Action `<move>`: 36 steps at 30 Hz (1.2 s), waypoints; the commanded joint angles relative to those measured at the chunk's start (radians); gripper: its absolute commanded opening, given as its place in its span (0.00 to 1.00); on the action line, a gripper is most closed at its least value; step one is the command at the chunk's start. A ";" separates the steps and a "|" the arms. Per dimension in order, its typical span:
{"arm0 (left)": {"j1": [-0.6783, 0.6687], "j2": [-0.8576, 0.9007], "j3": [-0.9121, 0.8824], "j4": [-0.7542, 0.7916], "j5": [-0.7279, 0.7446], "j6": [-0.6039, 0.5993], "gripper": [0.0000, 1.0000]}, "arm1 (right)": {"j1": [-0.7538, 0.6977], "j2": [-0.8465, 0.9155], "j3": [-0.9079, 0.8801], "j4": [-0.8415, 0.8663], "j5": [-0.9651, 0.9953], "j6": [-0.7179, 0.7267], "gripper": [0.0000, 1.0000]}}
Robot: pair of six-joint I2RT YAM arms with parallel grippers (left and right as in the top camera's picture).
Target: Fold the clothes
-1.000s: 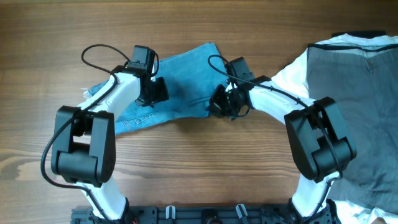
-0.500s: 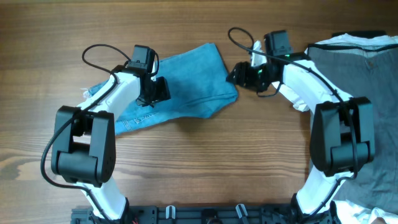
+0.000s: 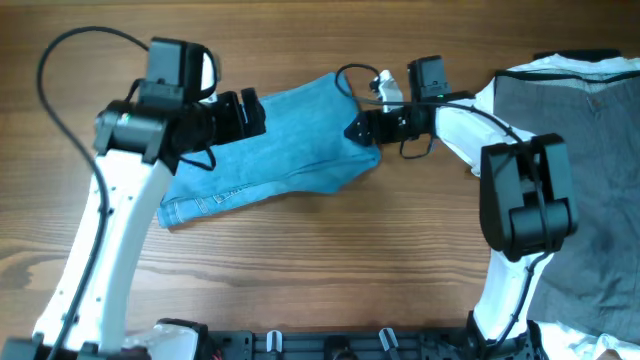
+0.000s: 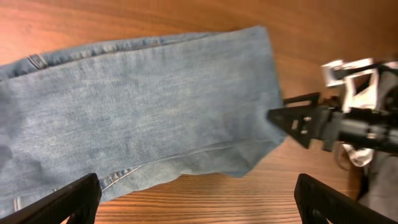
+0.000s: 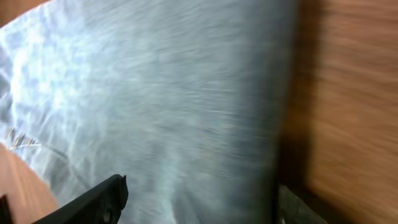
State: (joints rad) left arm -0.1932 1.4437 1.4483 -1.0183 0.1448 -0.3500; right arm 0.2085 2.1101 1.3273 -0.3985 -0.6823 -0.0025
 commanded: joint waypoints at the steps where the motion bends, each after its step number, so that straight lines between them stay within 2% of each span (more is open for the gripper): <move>1: 0.007 -0.063 0.007 -0.021 -0.016 0.005 1.00 | 0.028 0.055 0.003 -0.011 -0.019 -0.026 0.59; 2: 0.007 -0.072 0.007 -0.035 -0.016 0.005 1.00 | 0.028 0.052 0.004 -0.002 -0.019 -0.019 0.44; 3: 0.007 -0.077 0.007 -0.050 -0.016 0.005 1.00 | 0.027 0.051 0.012 0.002 -0.017 -0.008 0.20; 4: 0.007 -0.077 0.007 -0.060 -0.016 0.005 1.00 | 0.013 0.050 0.030 -0.010 -0.007 0.055 0.04; 5: 0.007 -0.077 0.007 -0.080 -0.017 0.005 0.99 | -0.031 0.024 0.067 -0.063 -0.002 0.129 0.04; 7: 0.007 -0.077 0.007 -0.091 -0.021 0.005 0.99 | -0.091 -0.039 0.112 -0.154 0.065 0.132 0.04; 9: 0.007 -0.077 0.007 -0.100 -0.032 0.005 1.00 | -0.156 -0.127 0.208 -0.287 0.174 0.045 0.04; 13: 0.007 -0.077 0.007 -0.100 -0.035 0.005 1.00 | -0.169 -0.236 0.329 -0.363 0.233 0.003 0.04; 17: 0.007 -0.077 0.007 -0.101 -0.034 0.005 1.00 | -0.079 -0.269 0.336 -0.371 0.177 0.014 0.04; 21: 0.007 -0.077 0.007 -0.101 -0.035 0.005 1.00 | 0.137 -0.269 0.336 -0.369 0.161 0.005 0.04; 25: 0.007 -0.073 0.007 -0.123 -0.077 -0.001 0.97 | 0.260 -0.269 0.336 -0.369 0.364 -0.026 0.04; 26: 0.010 -0.073 0.007 -0.139 -0.101 -0.009 0.91 | 0.265 -0.269 0.336 -0.369 0.387 -0.025 0.04; 27: 0.019 -0.070 0.005 -0.159 -0.133 -0.031 0.77 | 0.264 -0.269 0.336 -0.368 0.402 -0.024 0.04; 28: 0.040 -0.066 -0.020 -0.174 -0.162 -0.059 0.45 | 0.261 -0.269 0.336 -0.370 0.430 -0.022 0.04; 30: 0.087 -0.048 -0.105 -0.145 -0.156 -0.086 0.09 | 0.261 -0.269 0.336 -0.370 0.451 -0.023 0.04; 31: 0.108 -0.034 -0.158 -0.097 -0.113 -0.084 0.04 | 0.261 -0.269 0.336 -0.370 0.475 -0.020 0.04; 34: 0.183 0.058 -0.337 0.149 0.108 -0.069 0.05 | 0.262 -0.269 0.336 -0.373 0.483 -0.013 0.04; 36: 0.207 0.141 -0.393 0.290 0.259 -0.028 0.04 | 0.261 -0.269 0.336 -0.373 0.483 -0.014 0.04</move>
State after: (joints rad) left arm -0.0177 1.4937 1.1275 -0.8295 0.1761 -0.4099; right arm 0.4698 1.8549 1.6463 -0.7738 -0.2245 -0.0059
